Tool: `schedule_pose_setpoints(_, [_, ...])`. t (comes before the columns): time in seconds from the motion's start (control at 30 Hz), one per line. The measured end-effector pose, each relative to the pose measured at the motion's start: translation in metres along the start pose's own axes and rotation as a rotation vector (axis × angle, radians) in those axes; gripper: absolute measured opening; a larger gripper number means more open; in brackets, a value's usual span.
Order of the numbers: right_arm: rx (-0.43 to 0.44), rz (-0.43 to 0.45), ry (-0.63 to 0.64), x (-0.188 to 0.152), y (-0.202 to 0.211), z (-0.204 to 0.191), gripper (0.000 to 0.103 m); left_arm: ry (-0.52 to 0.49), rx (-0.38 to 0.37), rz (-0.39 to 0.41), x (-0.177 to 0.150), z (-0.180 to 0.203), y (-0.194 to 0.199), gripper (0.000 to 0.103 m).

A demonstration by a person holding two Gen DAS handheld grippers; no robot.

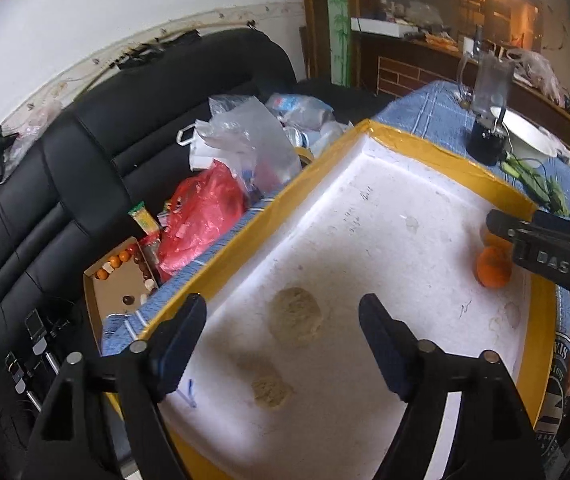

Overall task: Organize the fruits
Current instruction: 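Open the left gripper to drop the bun while the right releases the orange, then grasp the red tomato with the right gripper while the left grasps an orange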

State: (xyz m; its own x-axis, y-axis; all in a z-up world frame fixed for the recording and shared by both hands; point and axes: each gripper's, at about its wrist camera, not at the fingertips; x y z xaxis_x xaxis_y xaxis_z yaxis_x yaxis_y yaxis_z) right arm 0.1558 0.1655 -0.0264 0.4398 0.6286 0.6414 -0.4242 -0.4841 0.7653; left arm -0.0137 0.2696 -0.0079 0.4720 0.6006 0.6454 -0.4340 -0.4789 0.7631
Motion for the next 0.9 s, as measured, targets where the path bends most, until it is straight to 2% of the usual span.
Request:
schedule_pose_setpoints(0.07, [-0.012,0.000,0.004,0.000,0.001,-0.001,0.053,0.007,-0.002,0.001,-0.001,-0.002,0.003,0.079])
schedule_pose_setpoints(0.1, [-0.019,0.000,0.001,0.000,0.002,0.000,0.072,0.013,-0.003,0.001,-0.001,-0.004,0.004,0.079])
schedule_pose_setpoints(0.13, [-0.022,0.010,-0.005,-0.001,0.007,0.002,0.075,0.025,-0.006,0.006,-0.002,-0.006,0.007,0.079])
schedule_pose_setpoints(0.3, [-0.037,0.064,-0.030,-0.011,0.037,0.011,0.075,0.078,-0.043,0.042,-0.007,-0.006,0.025,0.079])
schedule_pose_setpoints(0.47, [-0.099,0.118,-0.114,-0.045,0.081,0.040,0.081,0.084,-0.122,0.072,-0.019,0.014,0.046,0.081])
schedule_pose_setpoints(0.57, [-0.132,0.143,-0.164,-0.075,0.106,0.061,0.083,0.033,-0.180,0.078,-0.031,0.040,0.057,0.081])
schedule_pose_setpoints(0.67, [-0.183,0.160,-0.212,-0.111,0.134,0.087,0.083,-0.060,-0.228,0.069,-0.047,0.072,0.064,0.081])
schedule_pose_setpoints(0.8, [-0.284,0.166,-0.294,-0.168,0.172,0.133,0.082,-0.172,-0.285,0.049,-0.071,0.118,0.071,0.081])
schedule_pose_setpoints(0.9, [-0.367,0.130,-0.350,-0.207,0.189,0.168,0.082,-0.249,-0.341,0.038,-0.089,0.156,0.077,0.081])
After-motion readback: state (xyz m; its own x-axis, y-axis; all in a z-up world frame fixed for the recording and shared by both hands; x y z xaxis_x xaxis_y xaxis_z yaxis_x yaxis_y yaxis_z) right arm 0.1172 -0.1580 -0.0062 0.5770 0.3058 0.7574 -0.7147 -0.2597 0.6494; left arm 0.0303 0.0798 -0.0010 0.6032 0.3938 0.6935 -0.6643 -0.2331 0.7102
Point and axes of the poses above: each gripper's, at about its wrist camera, not at the fingertips, and y roughly against the way its jaws point, z to its right, x to its top, and after that the axes turned 13 degrees about y, right-handed
